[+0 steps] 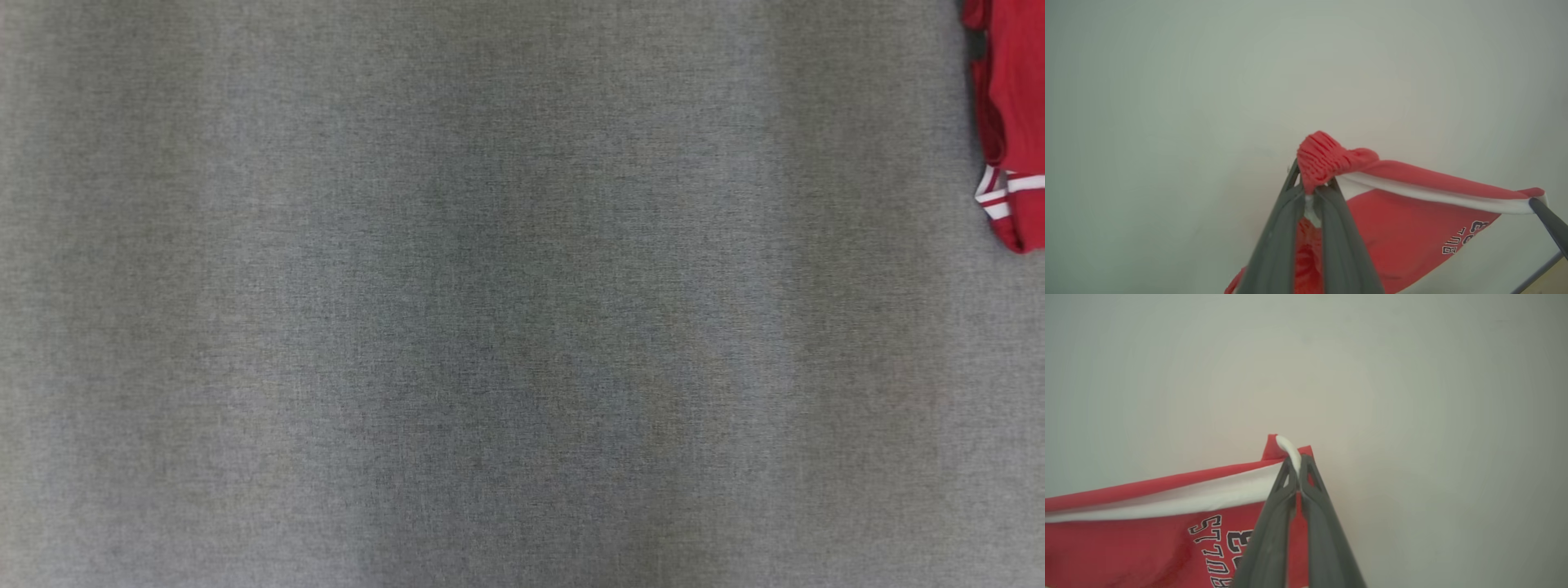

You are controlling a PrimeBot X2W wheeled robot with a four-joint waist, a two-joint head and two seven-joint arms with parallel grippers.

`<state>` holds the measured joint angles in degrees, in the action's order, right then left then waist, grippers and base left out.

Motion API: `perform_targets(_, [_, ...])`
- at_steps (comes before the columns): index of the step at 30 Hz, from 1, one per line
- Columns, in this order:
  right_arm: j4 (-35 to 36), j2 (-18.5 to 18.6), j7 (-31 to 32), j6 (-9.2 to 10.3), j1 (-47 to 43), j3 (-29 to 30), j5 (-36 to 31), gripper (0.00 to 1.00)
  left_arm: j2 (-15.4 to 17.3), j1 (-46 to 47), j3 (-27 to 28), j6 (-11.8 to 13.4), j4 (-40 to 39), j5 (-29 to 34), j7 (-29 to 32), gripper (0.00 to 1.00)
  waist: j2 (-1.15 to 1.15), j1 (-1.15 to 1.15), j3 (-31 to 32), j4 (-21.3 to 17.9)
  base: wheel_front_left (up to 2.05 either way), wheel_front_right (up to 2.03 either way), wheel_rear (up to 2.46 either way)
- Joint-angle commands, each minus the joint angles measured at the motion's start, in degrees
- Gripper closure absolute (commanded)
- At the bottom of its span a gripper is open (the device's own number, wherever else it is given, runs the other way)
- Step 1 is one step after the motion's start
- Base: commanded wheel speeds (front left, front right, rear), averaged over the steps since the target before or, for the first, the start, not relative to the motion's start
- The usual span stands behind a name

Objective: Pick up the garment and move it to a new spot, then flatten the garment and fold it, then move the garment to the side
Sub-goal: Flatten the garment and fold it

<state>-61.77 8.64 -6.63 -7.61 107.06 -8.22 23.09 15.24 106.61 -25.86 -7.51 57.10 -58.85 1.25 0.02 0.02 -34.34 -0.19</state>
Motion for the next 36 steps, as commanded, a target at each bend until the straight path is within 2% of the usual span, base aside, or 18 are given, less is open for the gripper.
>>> perform_targets(1, [-0.05, 0.16, -0.67, 0.21, -0.21, -0.15, 0.48, 1.00, 0.35, -0.90, -0.09, 0.13, -0.03, 0.47, -0.72, 1.00, -0.02, -0.02, 0.31, -0.08, 0.00, 0.00, 0.00])
perform_targets(8, [1.66, 1.06, -4.88, 0.18, -10.60, -6.01, 5.02, 1.00, -0.12, -13.42, -4.81, 0.07, -6.44, -3.10, -4.92, 1.00, -0.02, -0.02, 4.76, 0.39, 0.00, 0.00, 0.00])
perform_targets(17, [15.20, 6.69, -7.32, 0.18, -36.22, -13.95, 17.28, 1.00, 3.13, -38.88, -9.42, 0.07, -17.81, -7.51, -12.14, 1.00, -0.02, -0.02, 13.06, -0.55, 0.00, 0.00, 0.00])
perform_targets(21, [22.15, 10.13, -7.73, 0.18, -49.83, -15.65, 20.98, 1.00, 3.17, -50.32, -9.65, 0.07, -22.76, -9.05, -14.91, 1.00, -0.02, -0.02, 16.40, -0.71, 0.00, 0.00, 0.00])
perform_targets(27, [30.67, 13.00, -7.88, 0.18, -68.73, -15.88, 22.93, 1.00, 1.65, -65.58, -9.21, 1.89, -30.88, -6.64, -16.42, 1.00, -0.02, -0.02, 20.95, -0.27, 0.00, 0.00, 0.00])
perform_targets(29, [33.06, 13.16, -7.72, 0.17, -74.56, -15.35, 23.40, 1.00, 1.53, -70.61, -10.49, 2.57, -33.30, -3.84, -16.46, 1.00, -0.02, -0.02, 22.27, -0.09, 0.00, 0.00, 0.00])
perform_targets(36, [38.12, 12.19, -6.54, 0.18, -92.04, -10.64, 22.03, 1.00, 1.00, -85.54, -9.60, 4.10, -37.40, 5.29, -16.54, 1.00, -0.02, -0.02, 26.14, 0.31, 0.00, 0.00, 0.00])
